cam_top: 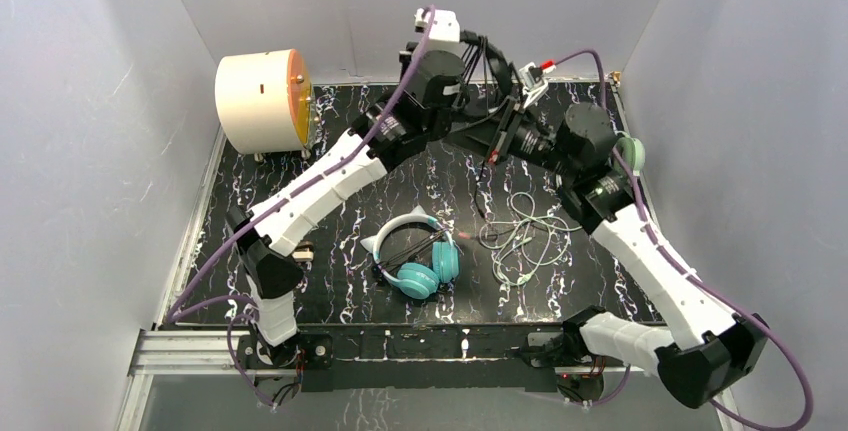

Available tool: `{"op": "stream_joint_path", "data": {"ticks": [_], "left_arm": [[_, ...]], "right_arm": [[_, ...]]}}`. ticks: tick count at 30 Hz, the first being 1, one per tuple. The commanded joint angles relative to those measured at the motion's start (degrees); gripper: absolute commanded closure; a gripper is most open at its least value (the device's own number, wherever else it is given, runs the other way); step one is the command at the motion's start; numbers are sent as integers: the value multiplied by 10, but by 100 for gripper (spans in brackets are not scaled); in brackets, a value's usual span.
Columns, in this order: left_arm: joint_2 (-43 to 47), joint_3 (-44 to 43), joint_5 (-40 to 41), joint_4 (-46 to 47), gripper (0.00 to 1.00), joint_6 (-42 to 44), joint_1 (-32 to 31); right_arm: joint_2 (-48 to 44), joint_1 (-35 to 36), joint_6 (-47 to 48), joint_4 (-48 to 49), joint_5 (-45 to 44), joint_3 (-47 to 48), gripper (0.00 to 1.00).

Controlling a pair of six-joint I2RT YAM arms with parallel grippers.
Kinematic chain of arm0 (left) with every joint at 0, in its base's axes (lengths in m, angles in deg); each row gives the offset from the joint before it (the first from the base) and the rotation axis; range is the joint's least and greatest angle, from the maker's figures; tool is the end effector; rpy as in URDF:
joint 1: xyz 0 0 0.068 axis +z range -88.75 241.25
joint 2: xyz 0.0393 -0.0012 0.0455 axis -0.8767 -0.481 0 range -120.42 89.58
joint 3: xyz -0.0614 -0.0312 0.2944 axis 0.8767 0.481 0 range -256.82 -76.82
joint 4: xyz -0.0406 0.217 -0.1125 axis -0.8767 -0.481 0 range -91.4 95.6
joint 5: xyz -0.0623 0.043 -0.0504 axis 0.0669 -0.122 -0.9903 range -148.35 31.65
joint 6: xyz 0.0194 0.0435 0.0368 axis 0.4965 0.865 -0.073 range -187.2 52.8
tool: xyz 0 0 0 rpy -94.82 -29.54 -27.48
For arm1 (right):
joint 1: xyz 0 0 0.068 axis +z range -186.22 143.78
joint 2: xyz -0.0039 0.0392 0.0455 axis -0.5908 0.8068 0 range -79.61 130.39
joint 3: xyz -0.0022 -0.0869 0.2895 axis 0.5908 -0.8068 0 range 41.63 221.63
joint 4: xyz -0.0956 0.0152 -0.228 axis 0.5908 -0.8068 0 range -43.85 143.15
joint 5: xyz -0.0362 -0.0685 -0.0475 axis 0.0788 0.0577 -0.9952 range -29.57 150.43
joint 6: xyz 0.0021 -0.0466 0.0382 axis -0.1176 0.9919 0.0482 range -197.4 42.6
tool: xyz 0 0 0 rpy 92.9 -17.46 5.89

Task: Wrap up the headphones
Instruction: Wrap the headphones cable around the headphones.

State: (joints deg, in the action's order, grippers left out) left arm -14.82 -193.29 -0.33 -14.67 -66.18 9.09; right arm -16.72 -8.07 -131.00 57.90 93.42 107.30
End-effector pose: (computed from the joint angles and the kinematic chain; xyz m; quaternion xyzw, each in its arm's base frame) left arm 0.2767 -0.2947 0.4916 0.0118 0.7332 0.0836 0.6747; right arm 0.1856 0.1268 0.4611 -0.0690 0.6636 0.6133 0.4227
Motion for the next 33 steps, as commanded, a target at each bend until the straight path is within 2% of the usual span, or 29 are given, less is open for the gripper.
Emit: {"op": "stream_joint_path", "data": {"ticks": [1,4,7,12,18,23,27,30,33], "left_arm": [[-7,-109,-17,15,100,-116,12],[-15,-165,-52,14,100,-153,17],[-3,-182,-99,21,100,-194,19],[47,-151,-168,13,100,-278,24],[107,-115,-339,-20,100,-392,61],[155,-62,-541,-16,100,-465,95],[173,-50,-716,-20,100,-446,105],[170,-70,-841,-69,100,-365,108],[172,-94,-922,-186,100,-190,109]], "right_arm": [[-54,88,78,68,-161,-43,96],[-61,137,107,116,-183,-99,92],[-50,155,126,136,-182,-130,92],[-62,156,138,197,-194,-183,89],[-68,145,172,199,-210,-217,87],[-34,65,182,257,-63,-226,95],[19,-38,141,310,97,-203,99],[84,-106,133,263,226,-138,100],[151,-158,83,249,361,-96,100]]}}
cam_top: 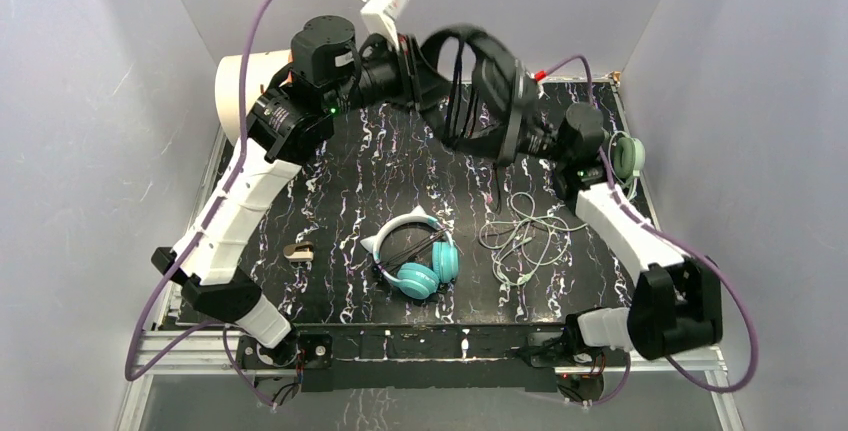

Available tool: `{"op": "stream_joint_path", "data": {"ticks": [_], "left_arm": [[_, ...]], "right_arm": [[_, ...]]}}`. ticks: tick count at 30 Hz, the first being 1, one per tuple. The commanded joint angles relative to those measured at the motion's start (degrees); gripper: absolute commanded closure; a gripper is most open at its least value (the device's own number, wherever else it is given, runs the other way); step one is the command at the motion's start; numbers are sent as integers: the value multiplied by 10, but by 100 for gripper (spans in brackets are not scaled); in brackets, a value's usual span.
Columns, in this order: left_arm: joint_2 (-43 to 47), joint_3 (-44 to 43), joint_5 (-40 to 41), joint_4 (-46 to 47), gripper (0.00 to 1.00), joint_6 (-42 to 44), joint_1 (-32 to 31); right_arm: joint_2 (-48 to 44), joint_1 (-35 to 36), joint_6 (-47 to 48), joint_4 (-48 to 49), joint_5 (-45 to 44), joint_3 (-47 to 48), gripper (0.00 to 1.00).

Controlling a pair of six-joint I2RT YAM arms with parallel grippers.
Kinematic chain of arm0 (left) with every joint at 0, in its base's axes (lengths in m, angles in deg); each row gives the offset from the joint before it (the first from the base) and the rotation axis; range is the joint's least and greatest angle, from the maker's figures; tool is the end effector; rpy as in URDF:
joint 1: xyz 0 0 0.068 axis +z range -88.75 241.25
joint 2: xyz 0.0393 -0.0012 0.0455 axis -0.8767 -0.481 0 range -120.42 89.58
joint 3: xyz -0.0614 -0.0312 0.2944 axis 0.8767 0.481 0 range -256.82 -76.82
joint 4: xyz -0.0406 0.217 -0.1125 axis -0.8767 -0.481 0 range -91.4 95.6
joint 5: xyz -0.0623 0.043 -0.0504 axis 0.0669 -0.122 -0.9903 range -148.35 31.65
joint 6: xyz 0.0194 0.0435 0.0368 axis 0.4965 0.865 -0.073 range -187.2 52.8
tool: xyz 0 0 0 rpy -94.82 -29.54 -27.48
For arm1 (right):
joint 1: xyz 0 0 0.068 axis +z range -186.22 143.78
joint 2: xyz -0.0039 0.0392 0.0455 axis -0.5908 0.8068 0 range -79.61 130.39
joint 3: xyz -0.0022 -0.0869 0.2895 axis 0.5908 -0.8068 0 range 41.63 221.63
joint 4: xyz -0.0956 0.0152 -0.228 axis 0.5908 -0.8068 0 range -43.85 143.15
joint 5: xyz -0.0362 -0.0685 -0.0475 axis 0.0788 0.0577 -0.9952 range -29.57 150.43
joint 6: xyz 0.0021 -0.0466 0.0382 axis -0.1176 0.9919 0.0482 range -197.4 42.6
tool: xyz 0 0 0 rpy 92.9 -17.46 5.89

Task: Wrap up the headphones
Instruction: Wrap the headphones cable around the headphones.

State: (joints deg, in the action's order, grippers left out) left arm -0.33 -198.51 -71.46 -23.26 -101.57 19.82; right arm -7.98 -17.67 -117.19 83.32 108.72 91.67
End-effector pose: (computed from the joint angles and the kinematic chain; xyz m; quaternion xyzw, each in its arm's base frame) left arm 0.2189 -0.2068 0.5863 0.1246 0.6780 -0.5044 0.5200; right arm 0.2416 0.1161 0.3792 -0.1950 0.6422 0.5701 0.4739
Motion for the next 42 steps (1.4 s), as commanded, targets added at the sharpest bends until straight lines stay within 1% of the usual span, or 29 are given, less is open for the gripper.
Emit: {"op": "stream_joint_path", "data": {"ticks": [1,2,3,4,5,6,7,8,11,14,16,18,20,22,24,27,29,30,32,34,35,37,38,40,42], "left_arm": [[39,-33,-204,-142,100,239,1],[57,-6,-184,-168,100,320,2],[81,33,-148,-179,100,407,2],[102,74,-101,-180,100,475,1],[123,110,-53,-168,100,525,2],[133,144,-11,-153,100,566,1],[135,162,5,-150,100,607,1],[131,169,16,-151,100,634,1],[110,180,37,-164,100,696,1],[103,216,77,-152,100,744,2],[104,244,112,-143,100,782,-2],[106,266,157,-121,100,803,-3],[109,284,186,-96,100,817,-5],[113,308,225,-59,100,838,-9],[110,322,269,-16,100,840,-11],[86,323,336,15,100,840,-13],[70,324,367,26,100,837,-15],[66,325,379,46,100,827,-15],[60,325,396,81,100,802,-17],[53,323,408,98,100,782,-19],[50,324,419,103,100,775,-25],[46,332,442,129,100,774,-32],[42,332,449,136,100,771,-36],[39,336,462,152,100,769,-47],[40,346,465,166,100,773,-63]], "right_arm": [[80,-76,-89,10,245,64,100],[90,-84,-128,37,270,60,100],[94,-88,-173,80,284,49,100],[94,-90,-209,120,291,39,100],[90,-90,-228,134,291,35,100],[85,-90,-230,120,290,36,100],[80,-91,-215,78,292,43,100],[75,-91,-175,10,293,59,100],[64,-91,-19,-248,273,125,100],[61,-92,36,-369,274,160,98],[63,-92,51,-407,282,178,97],[60,-91,66,-430,285,184,97],[53,-91,75,-441,282,183,97],[42,-91,69,-440,277,176,96],[31,-89,49,-429,276,166,94],[15,-85,-5,-392,278,145,93],[1,-78,-55,-352,266,129,89],[-5,-73,-76,-331,260,120,89],[-15,-68,-112,-309,246,108,90],[-23,-66,-156,-269,233,93,96],[-29,-66,-186,-235,230,83,97],[-37,-66,-251,-170,225,67,93],[-40,-66,-268,-157,217,65,91],[-44,-65,-287,-151,193,67,90],[-43,-67,-310,-123,173,71,89]]}}
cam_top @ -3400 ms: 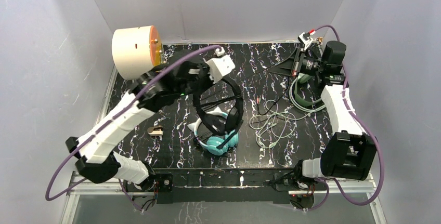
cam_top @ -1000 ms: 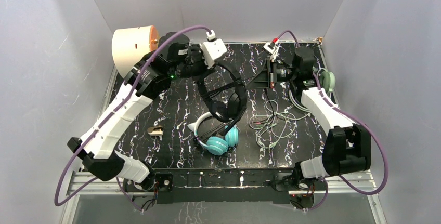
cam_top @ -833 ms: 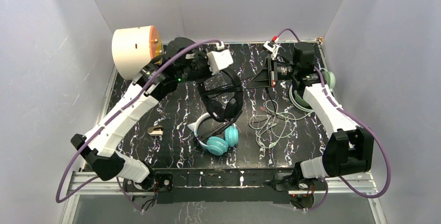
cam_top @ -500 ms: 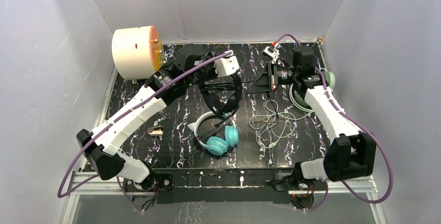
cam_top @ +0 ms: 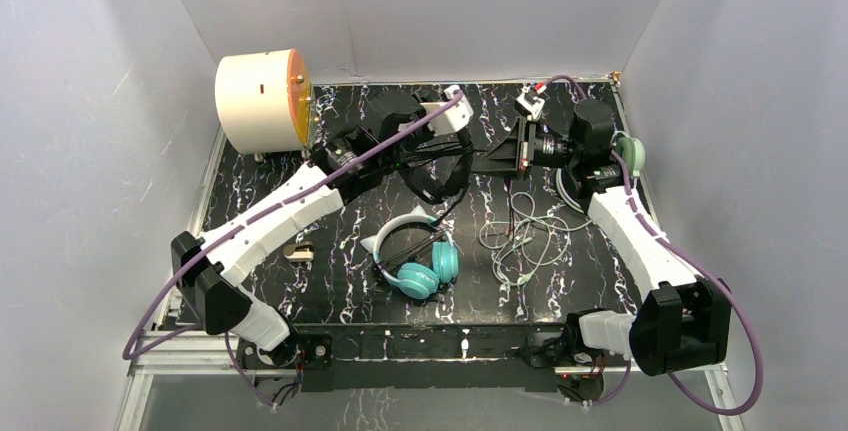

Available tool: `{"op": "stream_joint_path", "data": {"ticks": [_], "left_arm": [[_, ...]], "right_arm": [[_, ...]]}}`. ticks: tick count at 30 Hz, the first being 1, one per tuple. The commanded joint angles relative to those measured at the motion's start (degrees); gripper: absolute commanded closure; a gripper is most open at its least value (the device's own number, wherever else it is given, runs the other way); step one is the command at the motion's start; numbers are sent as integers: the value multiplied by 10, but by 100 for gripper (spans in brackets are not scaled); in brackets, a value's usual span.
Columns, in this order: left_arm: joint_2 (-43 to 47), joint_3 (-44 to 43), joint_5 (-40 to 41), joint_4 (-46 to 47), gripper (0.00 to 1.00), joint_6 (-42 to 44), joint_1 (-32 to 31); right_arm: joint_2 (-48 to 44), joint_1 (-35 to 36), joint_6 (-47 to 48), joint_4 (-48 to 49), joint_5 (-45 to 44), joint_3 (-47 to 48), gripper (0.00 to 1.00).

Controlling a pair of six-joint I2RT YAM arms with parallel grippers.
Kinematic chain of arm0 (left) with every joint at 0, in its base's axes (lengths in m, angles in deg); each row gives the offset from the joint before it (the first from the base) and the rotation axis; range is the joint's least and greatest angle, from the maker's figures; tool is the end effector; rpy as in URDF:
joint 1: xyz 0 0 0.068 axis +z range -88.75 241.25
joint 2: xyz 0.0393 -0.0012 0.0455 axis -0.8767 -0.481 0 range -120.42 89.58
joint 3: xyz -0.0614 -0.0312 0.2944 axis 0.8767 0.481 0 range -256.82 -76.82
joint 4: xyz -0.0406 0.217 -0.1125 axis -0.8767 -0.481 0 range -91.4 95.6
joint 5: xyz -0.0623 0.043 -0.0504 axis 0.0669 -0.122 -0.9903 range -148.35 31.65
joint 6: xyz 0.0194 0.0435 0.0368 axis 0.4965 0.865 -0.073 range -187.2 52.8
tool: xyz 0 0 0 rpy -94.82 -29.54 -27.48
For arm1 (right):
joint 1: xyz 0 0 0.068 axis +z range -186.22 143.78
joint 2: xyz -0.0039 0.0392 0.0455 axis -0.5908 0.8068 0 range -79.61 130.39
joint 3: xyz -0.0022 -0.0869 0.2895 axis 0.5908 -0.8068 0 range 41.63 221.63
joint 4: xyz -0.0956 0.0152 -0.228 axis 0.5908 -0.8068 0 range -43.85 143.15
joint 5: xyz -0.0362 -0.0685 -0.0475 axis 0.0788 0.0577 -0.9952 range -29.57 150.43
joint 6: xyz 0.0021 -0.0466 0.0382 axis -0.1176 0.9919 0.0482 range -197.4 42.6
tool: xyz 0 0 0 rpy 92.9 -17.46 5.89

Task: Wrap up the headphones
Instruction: Wrap the headphones cable around the headphones.

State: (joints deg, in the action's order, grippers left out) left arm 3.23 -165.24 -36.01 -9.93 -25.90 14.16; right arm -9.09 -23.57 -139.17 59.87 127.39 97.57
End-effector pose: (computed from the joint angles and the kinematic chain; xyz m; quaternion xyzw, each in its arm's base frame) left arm 0.2447 -0.2385 0.4488 0.4508 0.6359 0.1213 0.6145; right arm 0.2354 0.0949 0.3785 -0.0682 0.7226 0.6626 0.1849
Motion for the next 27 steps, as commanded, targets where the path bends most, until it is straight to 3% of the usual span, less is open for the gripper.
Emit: {"op": "stream_joint_path", "data": {"ticks": [1,6,11,15,20,27], "left_arm": [[10,26,108,50,100,24,-12],[-1,41,141,85,100,9,-20],[-58,-31,251,77,100,-106,-28],[-72,-57,285,60,100,-218,-45],[-80,-86,302,14,100,-350,-49],[-89,-126,269,-40,100,-513,-49]], "right_arm": [[-30,-13,-101,117,-23,17,86],[-34,6,-145,150,-73,34,84],[-46,55,-80,76,-133,48,83],[-55,67,-8,-11,-197,61,83],[-65,74,23,-29,-255,53,79],[-83,111,87,-61,-358,58,84]]}}
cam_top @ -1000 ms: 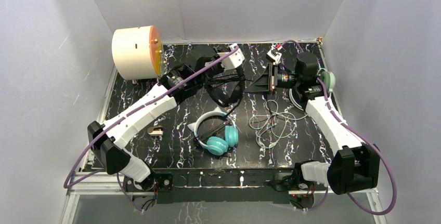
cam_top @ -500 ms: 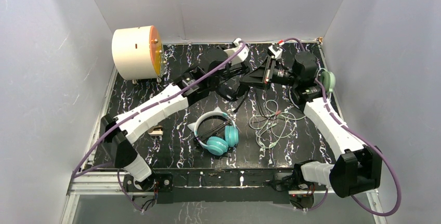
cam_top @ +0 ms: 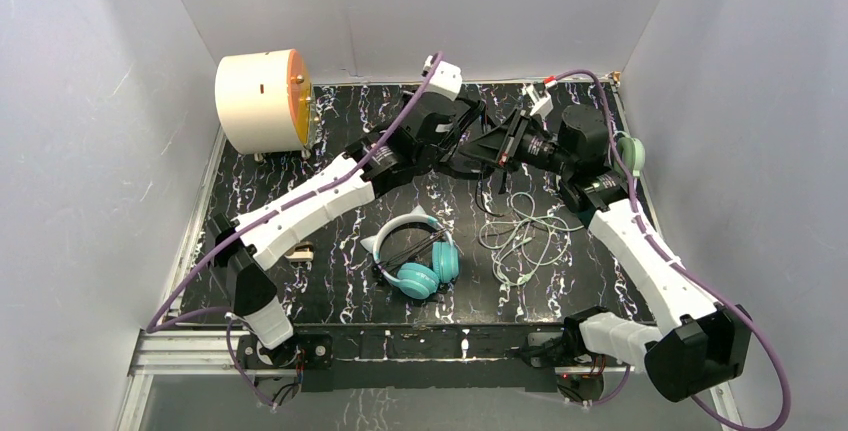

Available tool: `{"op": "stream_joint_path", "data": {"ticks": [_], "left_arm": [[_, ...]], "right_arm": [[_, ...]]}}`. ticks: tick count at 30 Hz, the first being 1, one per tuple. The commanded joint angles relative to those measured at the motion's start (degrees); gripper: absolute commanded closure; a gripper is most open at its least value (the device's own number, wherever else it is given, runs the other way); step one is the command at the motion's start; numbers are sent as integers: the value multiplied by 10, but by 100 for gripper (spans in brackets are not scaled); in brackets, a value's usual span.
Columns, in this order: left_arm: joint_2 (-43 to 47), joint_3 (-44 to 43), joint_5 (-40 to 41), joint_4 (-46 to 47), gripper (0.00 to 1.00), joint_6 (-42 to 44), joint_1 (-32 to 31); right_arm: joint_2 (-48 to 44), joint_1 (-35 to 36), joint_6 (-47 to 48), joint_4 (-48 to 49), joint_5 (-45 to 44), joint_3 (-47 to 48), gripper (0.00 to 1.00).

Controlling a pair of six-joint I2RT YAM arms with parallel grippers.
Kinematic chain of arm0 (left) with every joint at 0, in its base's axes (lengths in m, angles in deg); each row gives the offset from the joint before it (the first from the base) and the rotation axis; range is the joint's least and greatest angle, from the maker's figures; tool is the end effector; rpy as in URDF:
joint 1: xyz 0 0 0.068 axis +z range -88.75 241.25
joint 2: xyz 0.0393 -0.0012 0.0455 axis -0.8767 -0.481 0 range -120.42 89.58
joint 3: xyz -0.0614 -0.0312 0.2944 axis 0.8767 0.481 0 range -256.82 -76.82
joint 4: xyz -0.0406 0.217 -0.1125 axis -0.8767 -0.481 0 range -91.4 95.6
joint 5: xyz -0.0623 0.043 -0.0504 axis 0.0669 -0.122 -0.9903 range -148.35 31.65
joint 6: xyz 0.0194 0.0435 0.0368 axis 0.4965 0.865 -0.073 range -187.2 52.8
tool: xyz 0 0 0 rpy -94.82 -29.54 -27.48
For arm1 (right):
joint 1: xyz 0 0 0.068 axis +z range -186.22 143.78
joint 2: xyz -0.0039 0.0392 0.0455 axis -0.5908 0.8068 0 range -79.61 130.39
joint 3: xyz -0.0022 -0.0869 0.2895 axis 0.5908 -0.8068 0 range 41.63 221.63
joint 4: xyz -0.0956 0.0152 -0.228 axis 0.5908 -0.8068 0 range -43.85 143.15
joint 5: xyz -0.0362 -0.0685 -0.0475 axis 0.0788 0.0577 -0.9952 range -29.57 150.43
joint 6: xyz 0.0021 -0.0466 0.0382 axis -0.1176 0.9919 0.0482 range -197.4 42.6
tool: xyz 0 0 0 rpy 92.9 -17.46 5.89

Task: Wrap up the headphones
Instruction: Wrap the headphones cable around the headphones.

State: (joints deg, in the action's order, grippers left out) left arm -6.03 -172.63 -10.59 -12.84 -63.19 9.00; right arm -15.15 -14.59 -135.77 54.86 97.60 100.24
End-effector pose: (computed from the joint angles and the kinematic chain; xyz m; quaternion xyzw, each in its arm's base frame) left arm 0.2572 -0.2785 0.4348 0.1400 0.7653 0.0805 0.6232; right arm 0.2109 0.1126 0.4073 0.0128 0.7271 0.5937 0.3445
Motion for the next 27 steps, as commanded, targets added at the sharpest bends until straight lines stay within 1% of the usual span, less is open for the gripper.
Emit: {"op": "stream_joint_path", "data": {"ticks": [1,3,5,8,12,16,20,22,24,27], "left_arm": [[1,-60,9,-15,100,-156,3],[-12,-84,0,-29,100,-184,3],[-27,-114,-5,-49,100,-214,3],[-39,-149,-22,-65,100,-244,3],[-45,-167,-29,-70,100,-270,3],[-42,-177,-46,-72,100,-296,3],[-30,-180,-67,-80,100,-327,3],[-28,-185,-73,-94,100,-344,4],[-26,-190,-71,-111,100,-366,4],[-19,-185,-83,-130,100,-394,11]], "right_arm": [[-22,28,59,-16,-71,33,85],[-15,42,69,-24,-83,35,85],[-11,62,82,-38,-105,35,80],[-13,97,105,-48,-147,35,79],[-24,135,127,-61,-204,34,77],[-23,151,139,-60,-219,24,80],[-34,161,165,-58,-232,8,75],[-46,167,195,-34,-223,-9,70],[-53,168,242,-23,-206,-19,69],[-68,170,302,-33,-235,-25,65]]}}
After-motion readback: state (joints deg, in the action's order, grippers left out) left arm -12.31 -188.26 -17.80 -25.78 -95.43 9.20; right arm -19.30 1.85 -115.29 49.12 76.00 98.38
